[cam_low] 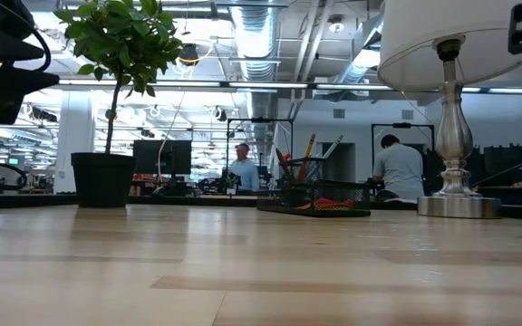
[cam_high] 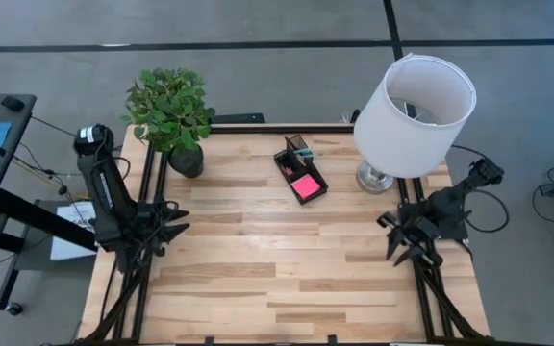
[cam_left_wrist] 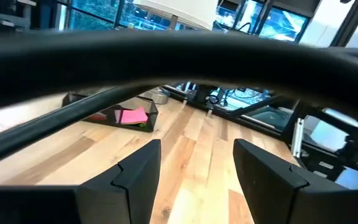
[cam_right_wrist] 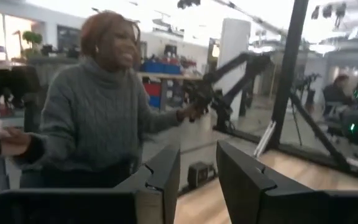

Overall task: Pick and place office supplies into organizer
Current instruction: Return to Home Position

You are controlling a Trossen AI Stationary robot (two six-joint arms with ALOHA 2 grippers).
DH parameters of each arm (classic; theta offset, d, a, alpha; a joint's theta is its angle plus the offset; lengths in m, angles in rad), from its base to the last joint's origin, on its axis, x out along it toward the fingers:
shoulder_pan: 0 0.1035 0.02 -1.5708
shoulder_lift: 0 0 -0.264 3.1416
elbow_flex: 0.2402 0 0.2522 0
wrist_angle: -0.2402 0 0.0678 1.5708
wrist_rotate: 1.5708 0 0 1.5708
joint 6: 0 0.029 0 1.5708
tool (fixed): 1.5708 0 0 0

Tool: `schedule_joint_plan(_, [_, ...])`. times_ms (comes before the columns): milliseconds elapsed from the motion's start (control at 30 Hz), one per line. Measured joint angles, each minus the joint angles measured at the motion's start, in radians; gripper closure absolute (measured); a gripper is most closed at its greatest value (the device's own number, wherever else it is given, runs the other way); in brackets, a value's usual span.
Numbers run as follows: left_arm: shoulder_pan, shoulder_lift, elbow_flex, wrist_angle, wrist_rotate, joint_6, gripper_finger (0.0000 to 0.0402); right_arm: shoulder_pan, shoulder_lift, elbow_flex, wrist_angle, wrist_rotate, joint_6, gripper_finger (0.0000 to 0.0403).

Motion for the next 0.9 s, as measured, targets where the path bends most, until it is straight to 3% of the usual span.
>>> schedule_joint_plan(100, [0.022,0.006,0.001,0.016,0.002,0.000,0.0208,0.000,0.000,0.000,-0.041,0.001,-0.001,0.0305])
schedule_joint_plan(167, [0.050,0.006,0.001,-0.004,0.001,-0.087,0.0208,0.000,0.000,0.000,-0.063,0.001,-0.001,0.0305])
schedule_joint_plan(267, [0.094,-0.012,0.001,-0.164,0.001,-0.267,0.0208,0.000,0.000,0.000,-0.091,0.001,-0.002,0.0305])
schedule_joint_plan(400, [0.156,-0.103,0.002,-0.347,0.003,-0.291,0.0208,0.000,0.000,0.000,-0.114,0.001,-0.002,0.0305])
schedule_joint_plan(533, [0.183,-0.192,0.004,-0.363,0.003,-0.139,0.0208,0.000,0.000,0.000,-0.119,0.001,-0.002,0.0305])
schedule_joint_plan(733, [0.190,-0.216,0.001,-0.156,0.000,0.212,0.0208,0.000,0.000,0.000,-0.119,0.001,-0.002,0.0305])
schedule_joint_plan(833, [0.190,-0.215,0.001,-0.046,0.080,0.264,0.0208,0.000,0.000,0.000,-0.119,0.001,-0.002,0.0305])
schedule_joint_plan(900, [0.186,-0.219,0.001,0.035,0.128,0.200,0.0208,0.000,0.000,0.000,-0.119,0.001,-0.002,0.0305])
